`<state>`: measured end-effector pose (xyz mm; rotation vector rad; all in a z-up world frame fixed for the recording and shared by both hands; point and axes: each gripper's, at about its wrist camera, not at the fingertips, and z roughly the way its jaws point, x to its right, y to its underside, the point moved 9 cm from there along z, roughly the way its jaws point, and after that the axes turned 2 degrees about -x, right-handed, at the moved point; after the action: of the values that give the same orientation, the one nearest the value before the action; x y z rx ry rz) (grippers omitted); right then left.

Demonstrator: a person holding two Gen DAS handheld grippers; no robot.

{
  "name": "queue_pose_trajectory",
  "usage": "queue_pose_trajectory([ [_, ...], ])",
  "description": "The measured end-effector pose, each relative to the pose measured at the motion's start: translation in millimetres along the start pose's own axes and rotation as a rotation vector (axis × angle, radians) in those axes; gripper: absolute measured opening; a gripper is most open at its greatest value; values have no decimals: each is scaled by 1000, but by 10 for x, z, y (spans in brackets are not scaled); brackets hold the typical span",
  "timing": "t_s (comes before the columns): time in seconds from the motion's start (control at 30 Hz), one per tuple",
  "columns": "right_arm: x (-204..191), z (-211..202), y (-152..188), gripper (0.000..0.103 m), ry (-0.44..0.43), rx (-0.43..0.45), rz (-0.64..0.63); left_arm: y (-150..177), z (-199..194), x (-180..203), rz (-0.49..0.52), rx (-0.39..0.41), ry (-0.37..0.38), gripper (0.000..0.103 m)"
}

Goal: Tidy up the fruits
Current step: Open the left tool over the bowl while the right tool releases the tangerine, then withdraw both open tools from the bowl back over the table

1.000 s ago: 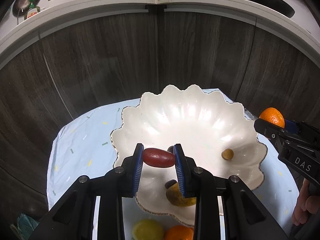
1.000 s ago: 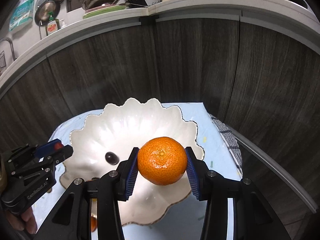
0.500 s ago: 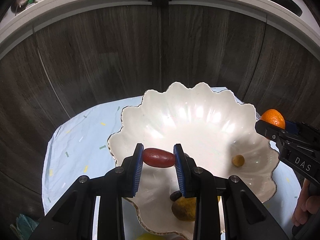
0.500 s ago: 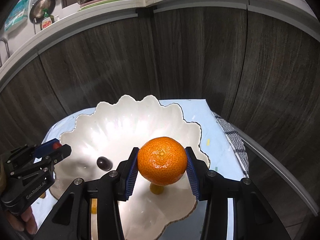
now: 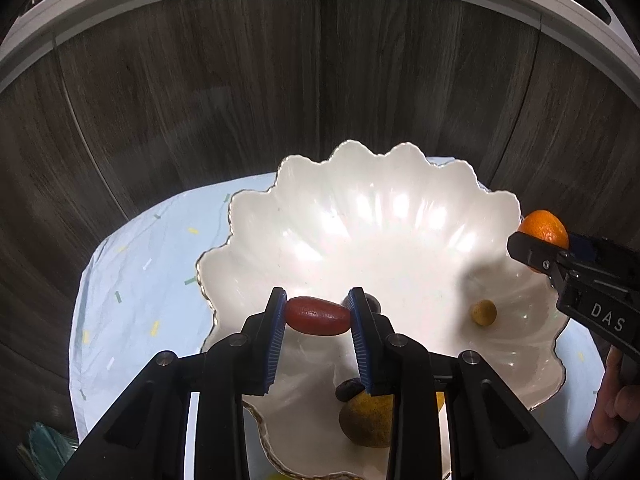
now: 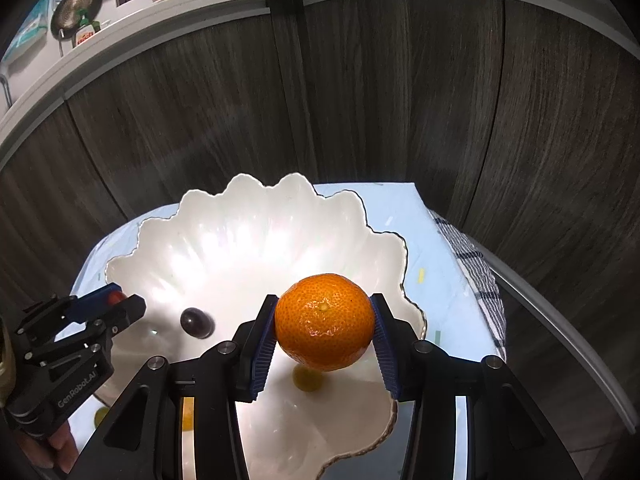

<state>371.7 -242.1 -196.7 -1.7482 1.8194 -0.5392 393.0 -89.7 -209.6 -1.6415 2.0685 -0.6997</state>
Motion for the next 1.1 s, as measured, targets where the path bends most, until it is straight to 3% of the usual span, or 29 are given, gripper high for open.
queue_pose_trajectory([
  [0.03,-3,1,2,46,-3,-1,-1,12,8,0,0,-4,2,36],
  [0.1,-9,7,3,46,-3,-5,-8,32,10,-7,-4,-8,-3,54],
  [0.2,-7,22,12,47,-3,-15,-9,52,1,-27,-11,-7,-10,57],
  [0.27,0,3,3,57,3,-7,-8,68,1,-35,-12,-12,-12,58],
  [0.33,4,-41,-17,74,18,12,-13,80,-13,-41,-11,-12,-17,63],
  [0.4,-3,-94,-42,77,27,31,-21,75,-40,-53,-16,-7,-21,69],
  [0.7,-7,-211,-30,80,25,36,-11,57,-216,-95,-33,20,-43,89],
  [1.1,-105,-550,-35,80,16,77,-12,69,-581,-140,-42,65,-62,94],
])
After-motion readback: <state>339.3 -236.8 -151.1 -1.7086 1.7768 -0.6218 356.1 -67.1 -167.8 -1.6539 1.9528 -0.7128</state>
